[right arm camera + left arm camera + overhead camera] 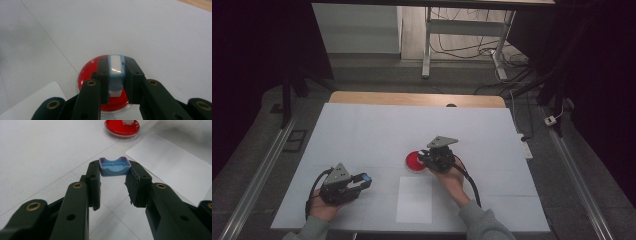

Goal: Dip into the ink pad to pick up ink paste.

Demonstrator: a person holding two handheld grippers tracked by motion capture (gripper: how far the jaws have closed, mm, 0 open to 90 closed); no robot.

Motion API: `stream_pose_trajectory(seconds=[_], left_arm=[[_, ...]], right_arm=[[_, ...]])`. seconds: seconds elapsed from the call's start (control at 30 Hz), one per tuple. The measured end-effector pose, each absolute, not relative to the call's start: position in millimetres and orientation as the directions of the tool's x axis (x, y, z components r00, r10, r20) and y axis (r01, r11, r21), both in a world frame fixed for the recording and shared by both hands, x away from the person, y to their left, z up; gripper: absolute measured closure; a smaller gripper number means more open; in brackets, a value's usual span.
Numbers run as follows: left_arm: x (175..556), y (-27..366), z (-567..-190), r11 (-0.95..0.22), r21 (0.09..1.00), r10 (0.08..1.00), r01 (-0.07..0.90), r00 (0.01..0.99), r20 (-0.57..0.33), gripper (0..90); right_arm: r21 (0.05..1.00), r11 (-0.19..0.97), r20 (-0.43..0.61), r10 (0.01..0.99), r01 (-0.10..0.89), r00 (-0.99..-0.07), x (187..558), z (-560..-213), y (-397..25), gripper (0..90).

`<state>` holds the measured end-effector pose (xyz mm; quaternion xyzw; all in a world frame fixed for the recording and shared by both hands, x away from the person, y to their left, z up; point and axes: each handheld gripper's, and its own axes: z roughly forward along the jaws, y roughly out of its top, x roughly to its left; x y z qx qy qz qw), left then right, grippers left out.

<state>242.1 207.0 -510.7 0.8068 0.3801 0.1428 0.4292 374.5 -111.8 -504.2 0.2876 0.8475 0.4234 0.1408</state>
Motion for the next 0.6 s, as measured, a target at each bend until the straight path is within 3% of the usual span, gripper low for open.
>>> stream_pose_trajectory(seconds=[0.6], left_arm=[[242.3, 208.2, -510.3, -0.341, 0.803, 0.736, 0.489, 0.670, -0.095, 65.4]], right_arm=[[0.811, 0.468, -0.007, 0.608, 0.352, -0.794, 372.0, -500.6, -111.8, 75.3]])
